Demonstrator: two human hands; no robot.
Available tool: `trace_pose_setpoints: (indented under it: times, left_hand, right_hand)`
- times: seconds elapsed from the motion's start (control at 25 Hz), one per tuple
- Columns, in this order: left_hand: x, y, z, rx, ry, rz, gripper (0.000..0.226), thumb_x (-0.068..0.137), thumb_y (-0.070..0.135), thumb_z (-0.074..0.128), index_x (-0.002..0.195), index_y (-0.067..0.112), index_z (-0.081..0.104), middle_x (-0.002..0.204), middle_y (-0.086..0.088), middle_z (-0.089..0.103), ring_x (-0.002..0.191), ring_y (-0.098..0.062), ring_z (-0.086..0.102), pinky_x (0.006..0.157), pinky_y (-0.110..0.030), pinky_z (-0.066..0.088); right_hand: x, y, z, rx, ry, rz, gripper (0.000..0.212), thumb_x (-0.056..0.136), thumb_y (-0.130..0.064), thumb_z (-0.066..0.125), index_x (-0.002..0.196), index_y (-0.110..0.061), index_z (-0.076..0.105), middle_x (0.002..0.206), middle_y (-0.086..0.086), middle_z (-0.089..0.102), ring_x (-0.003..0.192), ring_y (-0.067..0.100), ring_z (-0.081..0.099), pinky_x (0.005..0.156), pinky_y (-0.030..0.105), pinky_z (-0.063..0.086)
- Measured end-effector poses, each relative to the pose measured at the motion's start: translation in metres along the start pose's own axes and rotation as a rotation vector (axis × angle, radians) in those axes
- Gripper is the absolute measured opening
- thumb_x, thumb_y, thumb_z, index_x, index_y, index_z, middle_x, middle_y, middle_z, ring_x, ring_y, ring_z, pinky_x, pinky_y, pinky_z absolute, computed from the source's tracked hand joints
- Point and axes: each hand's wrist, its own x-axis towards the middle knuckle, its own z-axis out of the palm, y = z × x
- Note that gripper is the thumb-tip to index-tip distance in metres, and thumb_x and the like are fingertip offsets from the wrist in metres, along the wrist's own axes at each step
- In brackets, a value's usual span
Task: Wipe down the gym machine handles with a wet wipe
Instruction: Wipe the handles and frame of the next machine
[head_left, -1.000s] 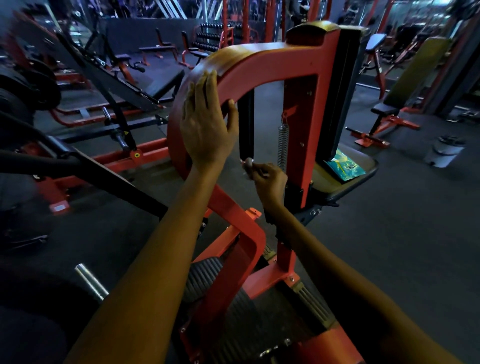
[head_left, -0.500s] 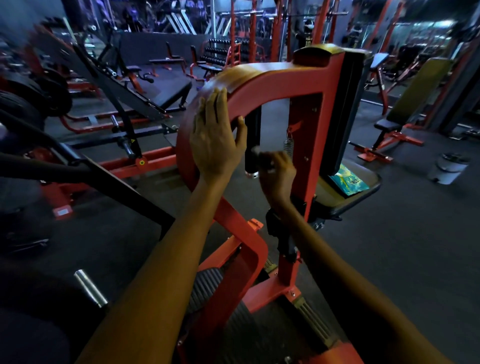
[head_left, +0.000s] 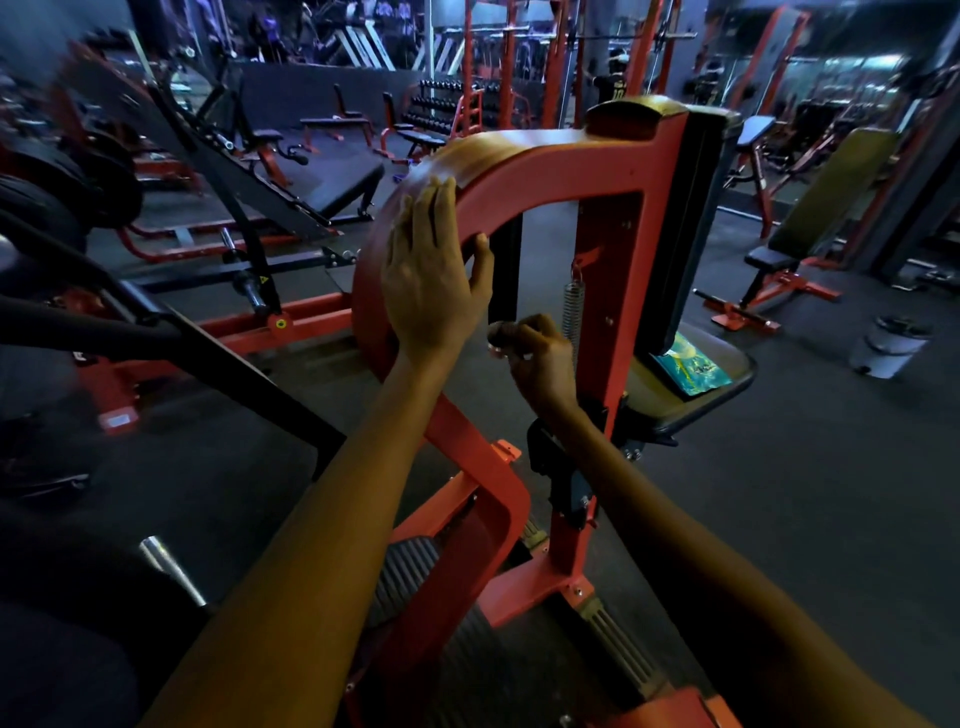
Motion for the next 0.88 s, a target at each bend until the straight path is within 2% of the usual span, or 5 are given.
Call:
trace_pose_setpoints:
  times: [0.16, 0.32, 0.4, 0.56, 0.88]
  left_hand:
    - [0.000, 0.000, -0.001, 0.006, -0.002, 0.006, 0.047, 0.088, 0.030, 0.054, 0.125, 0.000, 0.057, 0.126, -0.016, 0.060, 0.117, -0.031, 0.057, 0.096, -0.037, 0.047]
    - [0.001, 0.001, -0.002, -0.005, -0.017, -0.003, 0.048, 0.088, 0.030, 0.053, 0.126, 0.000, 0.056, 0.127, -0.016, 0.059, 0.119, -0.031, 0.056, 0.099, -0.037, 0.044]
    - [0.001, 0.001, -0.002, -0.007, -0.011, -0.008, 0.048, 0.089, 0.030, 0.053, 0.126, 0.000, 0.056, 0.126, -0.017, 0.059, 0.118, -0.032, 0.056, 0.097, -0.038, 0.047]
    - [0.001, 0.002, -0.002, -0.011, 0.008, 0.000, 0.048, 0.088, 0.030, 0.054, 0.125, 0.000, 0.056, 0.125, -0.016, 0.060, 0.117, -0.030, 0.056, 0.098, -0.035, 0.044]
    - [0.000, 0.003, -0.003, -0.030, -0.023, -0.025, 0.049, 0.088, 0.029, 0.056, 0.127, 0.001, 0.055, 0.127, -0.016, 0.058, 0.119, -0.032, 0.055, 0.098, -0.040, 0.047]
  right_hand:
    - [0.064, -0.031, -0.031, 0.043, 0.277, -0.069, 0.024, 0.077, 0.002, 0.062, 0.100, -0.001, 0.069, 0.093, 0.019, 0.061, 0.082, 0.026, 0.060, 0.067, 0.022, 0.049]
    - [0.067, -0.028, -0.027, 0.051, 0.094, 0.122, 0.034, 0.081, 0.010, 0.055, 0.111, -0.002, 0.065, 0.115, 0.019, 0.058, 0.105, 0.029, 0.054, 0.086, 0.002, 0.028]
    - [0.041, -0.016, -0.017, 0.040, 0.124, 0.068, 0.031, 0.080, 0.010, 0.060, 0.109, 0.001, 0.066, 0.106, 0.021, 0.061, 0.096, 0.031, 0.059, 0.083, 0.013, 0.043]
    - [0.052, -0.015, -0.024, 0.087, 0.235, 0.009, 0.023, 0.078, 0.007, 0.066, 0.100, 0.003, 0.070, 0.094, 0.019, 0.067, 0.083, 0.023, 0.064, 0.073, 0.007, 0.048]
    - [0.075, -0.032, -0.012, 0.328, 0.346, 0.096, 0.030, 0.081, -0.010, 0.063, 0.108, 0.002, 0.067, 0.115, 0.018, 0.064, 0.103, 0.026, 0.064, 0.084, 0.036, 0.056]
